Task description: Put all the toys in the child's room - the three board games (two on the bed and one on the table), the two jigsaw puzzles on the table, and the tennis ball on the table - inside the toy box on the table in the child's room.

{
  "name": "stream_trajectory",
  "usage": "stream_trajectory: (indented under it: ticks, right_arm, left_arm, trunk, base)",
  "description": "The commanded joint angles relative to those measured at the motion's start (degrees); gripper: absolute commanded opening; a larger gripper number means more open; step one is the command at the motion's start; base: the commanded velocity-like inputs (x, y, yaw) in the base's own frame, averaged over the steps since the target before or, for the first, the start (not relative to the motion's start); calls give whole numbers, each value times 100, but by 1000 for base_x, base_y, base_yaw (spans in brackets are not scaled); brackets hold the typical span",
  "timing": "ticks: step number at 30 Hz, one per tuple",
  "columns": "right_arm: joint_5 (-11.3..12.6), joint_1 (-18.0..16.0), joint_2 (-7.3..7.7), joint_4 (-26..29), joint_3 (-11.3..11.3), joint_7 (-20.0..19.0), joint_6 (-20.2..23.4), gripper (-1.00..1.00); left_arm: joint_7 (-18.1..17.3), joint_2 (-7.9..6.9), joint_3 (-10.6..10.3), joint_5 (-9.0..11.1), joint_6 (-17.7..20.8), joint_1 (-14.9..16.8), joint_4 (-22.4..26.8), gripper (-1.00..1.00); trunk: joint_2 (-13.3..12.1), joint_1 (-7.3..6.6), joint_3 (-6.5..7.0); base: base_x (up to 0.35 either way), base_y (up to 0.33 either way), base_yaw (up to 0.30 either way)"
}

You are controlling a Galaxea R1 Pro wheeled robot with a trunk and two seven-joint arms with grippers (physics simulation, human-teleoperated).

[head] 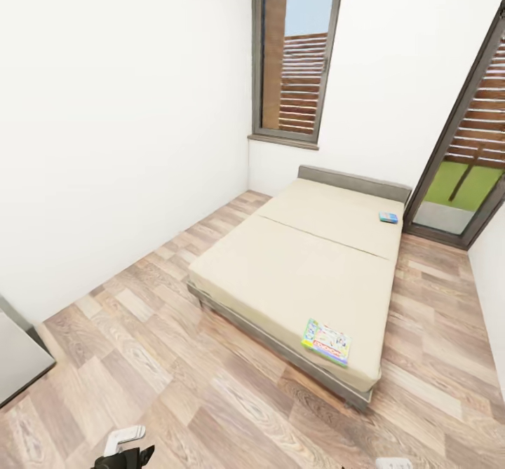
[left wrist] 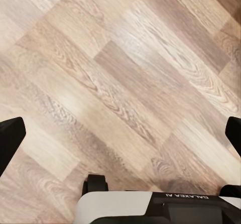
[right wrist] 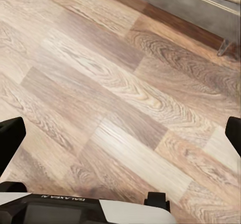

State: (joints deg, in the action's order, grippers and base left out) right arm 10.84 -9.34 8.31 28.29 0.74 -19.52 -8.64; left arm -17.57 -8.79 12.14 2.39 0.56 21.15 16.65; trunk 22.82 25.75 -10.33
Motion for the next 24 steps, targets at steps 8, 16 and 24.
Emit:
stream_trajectory:
  ticks: [8,16,24]
  right_arm:
    - [50,-6,0,-8,6,-43,-6,100]
    - [50,-6,1,-8,5,-38,-6,100]
    - [50,-6,-1,-8,5,-40,-6,100]
  left_arm:
    - [-36,0,26,24,6,3,-2,100]
    - [-36,-1,26,24,6,3,-1,100]
    - [-36,-2,26,24,6,3,0,100]
  trunk:
    - [11,3,9]
    - [11,3,29]
    - [11,3,50]
  base:
    - [0,4,-277]
    - [0,1,-277]
    - [0,0,-277]
